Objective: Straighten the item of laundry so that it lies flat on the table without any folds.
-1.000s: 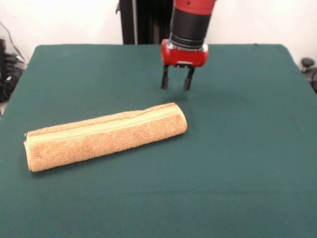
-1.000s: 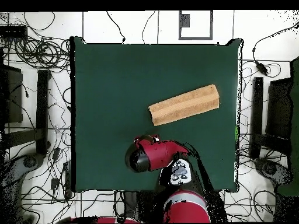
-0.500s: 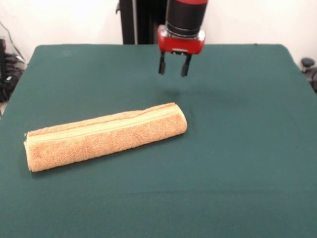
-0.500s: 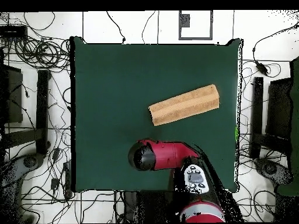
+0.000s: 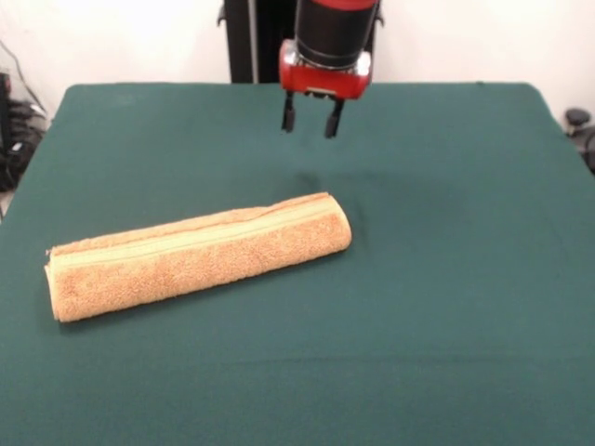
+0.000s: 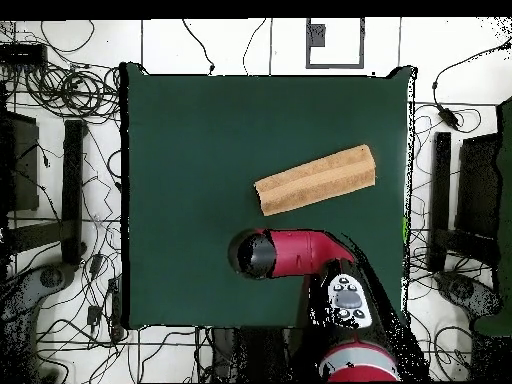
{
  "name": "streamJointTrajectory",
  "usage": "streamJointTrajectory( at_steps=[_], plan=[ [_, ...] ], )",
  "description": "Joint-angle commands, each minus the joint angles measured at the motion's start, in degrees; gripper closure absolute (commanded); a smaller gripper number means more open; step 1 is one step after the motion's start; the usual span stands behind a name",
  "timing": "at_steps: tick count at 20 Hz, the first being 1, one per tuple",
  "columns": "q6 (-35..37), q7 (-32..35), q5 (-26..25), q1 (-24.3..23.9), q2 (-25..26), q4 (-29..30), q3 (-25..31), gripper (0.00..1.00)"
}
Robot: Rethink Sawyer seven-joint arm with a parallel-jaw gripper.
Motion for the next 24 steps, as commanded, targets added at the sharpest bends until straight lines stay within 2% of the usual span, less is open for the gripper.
streamJointTrajectory(
  at_steps=[1, 12, 16, 24],
  plan=[
    [2.6, 1.8, 2.2, 0.3, 6.2, -7.8, 7.8, 0.0],
    [5.9, 2.4, 5.0, -1.2, 11.0, -11.2, 9.6, 0.0],
    [4.4, 2.6, 6.1, -2.4, 13.2, -12.2, 11.0, 0.0],
    [1.6, 3.0, 5.9, -1.9, 17.2, -15.0, 10.2, 0.0]
  ],
)
